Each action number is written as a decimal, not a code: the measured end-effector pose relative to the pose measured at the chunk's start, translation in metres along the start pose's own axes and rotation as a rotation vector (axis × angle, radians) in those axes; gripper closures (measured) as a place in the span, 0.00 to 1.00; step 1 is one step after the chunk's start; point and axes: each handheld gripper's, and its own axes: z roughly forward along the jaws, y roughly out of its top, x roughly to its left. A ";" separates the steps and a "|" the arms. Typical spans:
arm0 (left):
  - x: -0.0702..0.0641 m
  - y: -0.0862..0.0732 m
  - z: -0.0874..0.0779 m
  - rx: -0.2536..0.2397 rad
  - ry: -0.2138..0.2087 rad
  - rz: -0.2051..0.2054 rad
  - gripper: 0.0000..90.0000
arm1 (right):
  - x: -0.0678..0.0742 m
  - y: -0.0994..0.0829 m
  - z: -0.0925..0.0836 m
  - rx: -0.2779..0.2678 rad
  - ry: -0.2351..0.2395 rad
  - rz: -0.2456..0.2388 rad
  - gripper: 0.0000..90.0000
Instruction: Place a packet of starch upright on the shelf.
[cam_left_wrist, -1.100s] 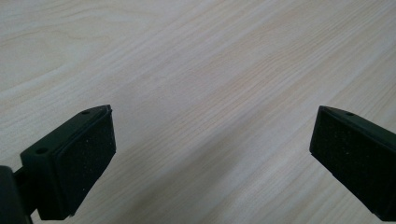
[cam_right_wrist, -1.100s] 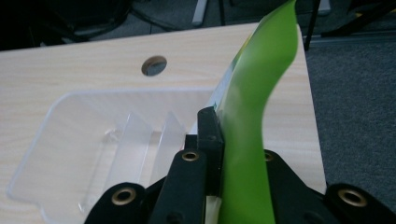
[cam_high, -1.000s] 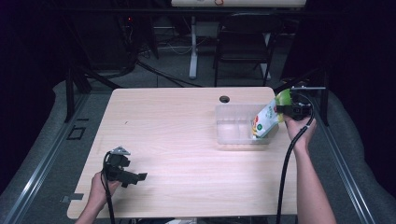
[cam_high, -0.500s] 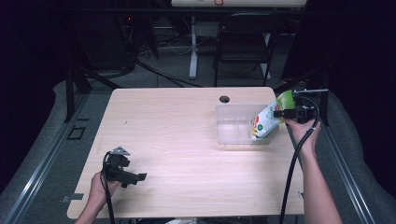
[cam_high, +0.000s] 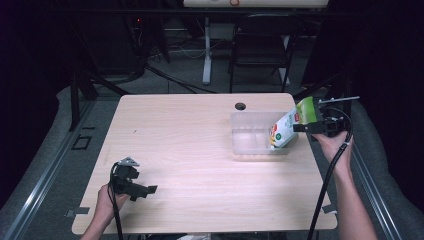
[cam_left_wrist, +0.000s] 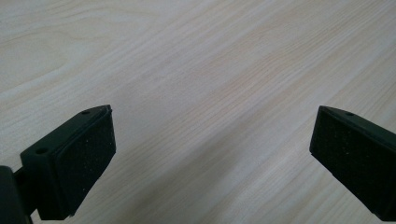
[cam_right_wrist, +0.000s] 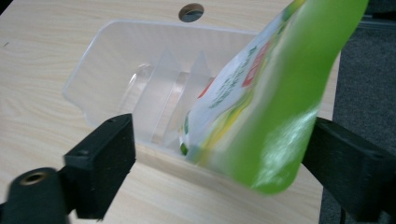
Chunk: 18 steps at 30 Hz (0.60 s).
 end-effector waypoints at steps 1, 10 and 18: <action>0.000 0.000 0.000 -0.001 0.001 -0.002 0.00 | 0.002 -0.001 -0.003 0.007 0.001 -0.017 0.08; 0.000 0.000 0.000 0.001 0.000 0.001 0.00 | 0.027 -0.022 -0.025 -0.008 0.052 -0.103 0.00; 0.000 0.000 -0.001 0.001 -0.001 0.003 0.00 | 0.048 -0.048 -0.036 -0.036 0.087 -0.169 0.00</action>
